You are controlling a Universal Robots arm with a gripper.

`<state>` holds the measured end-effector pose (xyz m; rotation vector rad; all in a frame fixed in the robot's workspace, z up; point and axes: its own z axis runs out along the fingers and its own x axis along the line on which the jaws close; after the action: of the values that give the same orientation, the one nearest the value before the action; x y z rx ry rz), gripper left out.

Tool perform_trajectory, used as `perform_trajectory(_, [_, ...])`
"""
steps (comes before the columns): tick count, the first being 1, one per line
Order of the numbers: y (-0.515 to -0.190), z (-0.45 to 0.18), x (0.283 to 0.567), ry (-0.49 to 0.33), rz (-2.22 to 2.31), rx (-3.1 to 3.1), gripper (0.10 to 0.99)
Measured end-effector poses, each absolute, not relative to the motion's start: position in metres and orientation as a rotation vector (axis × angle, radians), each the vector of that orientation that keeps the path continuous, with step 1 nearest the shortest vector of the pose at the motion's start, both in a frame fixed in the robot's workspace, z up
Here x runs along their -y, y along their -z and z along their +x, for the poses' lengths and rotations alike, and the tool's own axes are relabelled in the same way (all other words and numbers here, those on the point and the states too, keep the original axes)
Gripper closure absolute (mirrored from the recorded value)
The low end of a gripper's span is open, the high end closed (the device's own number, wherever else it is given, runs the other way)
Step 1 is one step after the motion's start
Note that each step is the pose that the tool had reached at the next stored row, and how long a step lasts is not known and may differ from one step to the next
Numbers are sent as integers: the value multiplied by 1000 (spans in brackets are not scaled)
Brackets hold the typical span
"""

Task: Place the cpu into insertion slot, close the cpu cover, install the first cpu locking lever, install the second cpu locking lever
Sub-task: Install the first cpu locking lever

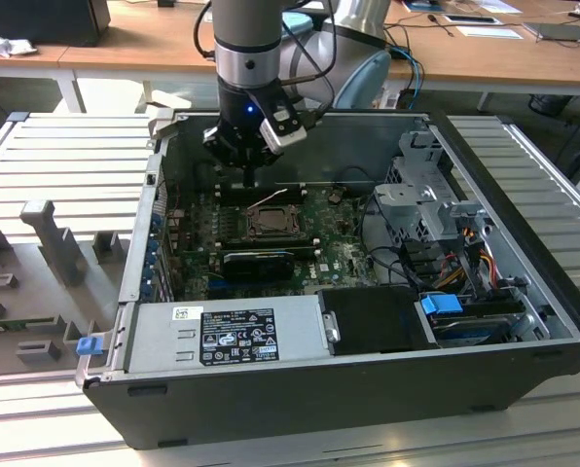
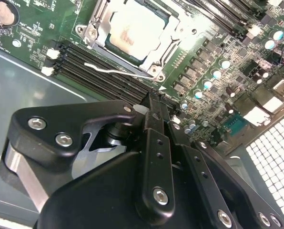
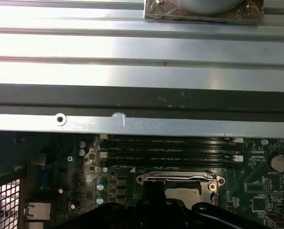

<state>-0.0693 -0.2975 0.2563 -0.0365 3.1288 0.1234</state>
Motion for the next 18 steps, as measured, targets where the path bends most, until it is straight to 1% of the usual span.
perform_trajectory(8, [-255,-62,298,-124,-36,-3129,980])
perform_trajectory(12, [-253,-60,298,-181,-31,-3125,980])
perform_trajectory(18, [-240,-57,298,-181,-20,-3125,980])
